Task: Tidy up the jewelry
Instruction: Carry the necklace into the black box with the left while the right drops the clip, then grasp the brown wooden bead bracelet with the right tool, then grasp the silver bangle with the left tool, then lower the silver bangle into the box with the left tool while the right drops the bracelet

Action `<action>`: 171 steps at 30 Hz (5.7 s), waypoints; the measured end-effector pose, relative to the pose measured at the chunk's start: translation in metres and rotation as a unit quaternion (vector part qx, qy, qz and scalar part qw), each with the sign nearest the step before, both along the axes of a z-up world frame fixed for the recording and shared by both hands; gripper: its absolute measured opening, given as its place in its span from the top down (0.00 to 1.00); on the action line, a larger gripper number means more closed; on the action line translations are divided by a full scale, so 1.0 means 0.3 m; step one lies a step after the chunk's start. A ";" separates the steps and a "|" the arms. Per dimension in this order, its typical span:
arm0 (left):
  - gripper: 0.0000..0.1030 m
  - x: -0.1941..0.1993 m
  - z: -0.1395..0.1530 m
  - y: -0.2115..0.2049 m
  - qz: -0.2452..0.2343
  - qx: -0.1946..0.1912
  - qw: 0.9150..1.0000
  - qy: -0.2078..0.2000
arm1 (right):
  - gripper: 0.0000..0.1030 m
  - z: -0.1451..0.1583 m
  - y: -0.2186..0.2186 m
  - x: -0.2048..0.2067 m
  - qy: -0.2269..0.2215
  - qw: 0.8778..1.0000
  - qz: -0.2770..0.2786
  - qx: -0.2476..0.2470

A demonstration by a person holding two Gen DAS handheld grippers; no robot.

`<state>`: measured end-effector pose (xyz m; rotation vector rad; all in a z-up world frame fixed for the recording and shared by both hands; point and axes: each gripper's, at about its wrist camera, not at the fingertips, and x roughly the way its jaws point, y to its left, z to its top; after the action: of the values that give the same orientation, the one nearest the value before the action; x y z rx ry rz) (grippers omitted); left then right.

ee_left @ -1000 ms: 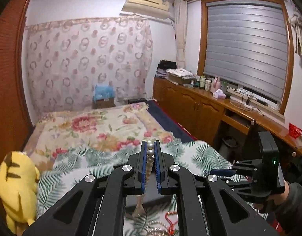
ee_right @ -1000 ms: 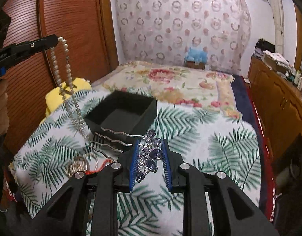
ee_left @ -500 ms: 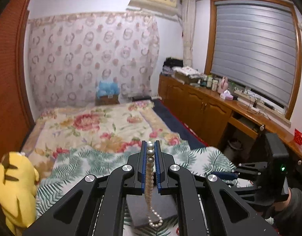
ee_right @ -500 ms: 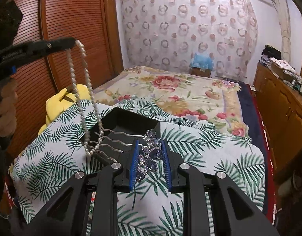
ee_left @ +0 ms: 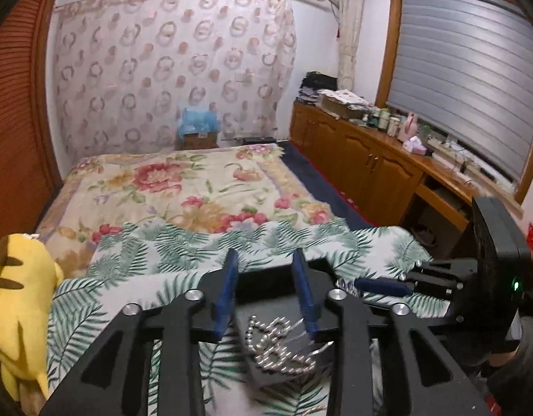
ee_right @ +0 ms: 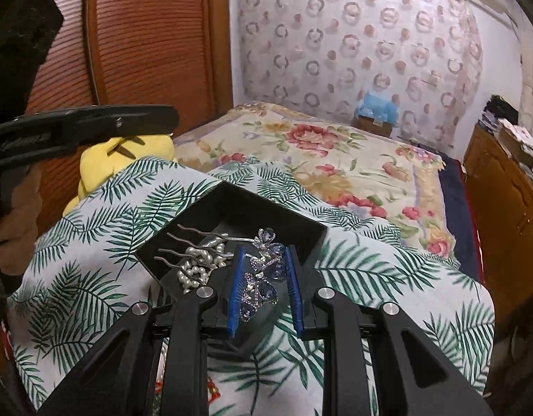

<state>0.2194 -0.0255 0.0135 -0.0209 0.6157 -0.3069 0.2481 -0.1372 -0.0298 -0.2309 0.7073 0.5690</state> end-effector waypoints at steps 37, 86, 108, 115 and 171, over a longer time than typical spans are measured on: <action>0.44 -0.442 -0.251 0.007 -0.004 0.026 0.998 0.065 | 0.73 -0.060 -0.115 -0.402 0.021 0.999 -0.035 0.023; 0.36 -0.413 -0.393 -0.136 -0.057 0.044 0.987 0.145 | 0.84 -0.044 -0.216 -0.543 0.032 0.998 -0.047 0.015; 0.36 -0.370 -0.398 -0.155 -0.055 0.076 0.986 0.136 | 0.84 -0.057 -0.208 -0.548 0.031 0.998 -0.043 0.016; 0.47 -0.381 -0.391 -0.153 -0.062 0.075 0.987 0.128 | 0.84 -0.058 -0.187 -0.543 0.027 0.999 -0.038 0.012; 0.47 -0.307 -0.151 -0.025 -0.022 0.049 0.998 0.045 | 0.84 0.169 -0.078 -0.305 -0.069 0.997 -0.004 0.019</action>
<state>0.1272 -0.0330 -0.0317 0.0737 0.7203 -0.3189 0.1566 -0.1605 0.0210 -0.2309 0.5626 0.5533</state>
